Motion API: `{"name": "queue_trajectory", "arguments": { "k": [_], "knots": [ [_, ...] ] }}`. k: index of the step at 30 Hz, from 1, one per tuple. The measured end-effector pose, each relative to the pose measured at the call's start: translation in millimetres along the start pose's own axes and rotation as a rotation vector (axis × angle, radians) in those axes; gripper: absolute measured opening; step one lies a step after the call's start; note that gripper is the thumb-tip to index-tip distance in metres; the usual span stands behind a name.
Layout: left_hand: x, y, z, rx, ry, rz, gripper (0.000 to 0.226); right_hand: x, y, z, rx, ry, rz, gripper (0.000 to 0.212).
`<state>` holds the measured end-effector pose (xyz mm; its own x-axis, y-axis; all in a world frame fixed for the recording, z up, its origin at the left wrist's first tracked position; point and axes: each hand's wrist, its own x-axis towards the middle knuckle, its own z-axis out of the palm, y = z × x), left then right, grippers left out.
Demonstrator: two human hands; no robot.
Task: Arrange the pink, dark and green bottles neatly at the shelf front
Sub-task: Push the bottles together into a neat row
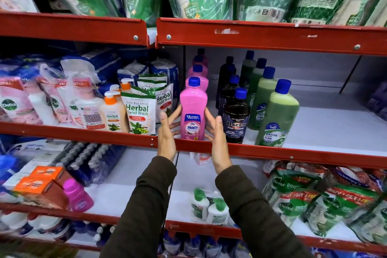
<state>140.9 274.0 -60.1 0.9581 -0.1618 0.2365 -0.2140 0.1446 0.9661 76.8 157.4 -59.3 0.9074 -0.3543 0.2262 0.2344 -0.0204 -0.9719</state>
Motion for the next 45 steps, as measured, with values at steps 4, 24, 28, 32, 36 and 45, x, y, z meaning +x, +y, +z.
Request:
{"name": "queue_trajectory", "arguments": {
  "k": [4, 24, 28, 32, 36, 45],
  "knots": [
    [-2, -2, 3, -0.014, -0.014, 0.016, 0.091, -1, -1, 2, -0.018, 0.007, -0.017, 0.056],
    [-35, -13, 77, 0.055, 0.098, 0.483, 0.041, -17, 27, -47, 0.038, 0.617, -0.374, 0.043],
    [-44, -10, 115, 0.013, -0.172, 0.135, 0.068, -9, 26, -67, 0.12, 0.423, -0.139, 0.06],
    [-40, -12, 127, -0.097, -0.243, -0.024, 0.09, -4, 23, -71, 0.218, 0.302, -0.074, 0.058],
    [-37, -14, 124, -0.082, -0.211, -0.012, 0.086, -8, 23, -70, 0.154, 0.248, -0.057, 0.073],
    [-54, -12, 139, 0.081, 0.164, 0.226, 0.059, -29, 14, -92, 0.061, 0.591, -0.314, 0.042]
  ]
}}
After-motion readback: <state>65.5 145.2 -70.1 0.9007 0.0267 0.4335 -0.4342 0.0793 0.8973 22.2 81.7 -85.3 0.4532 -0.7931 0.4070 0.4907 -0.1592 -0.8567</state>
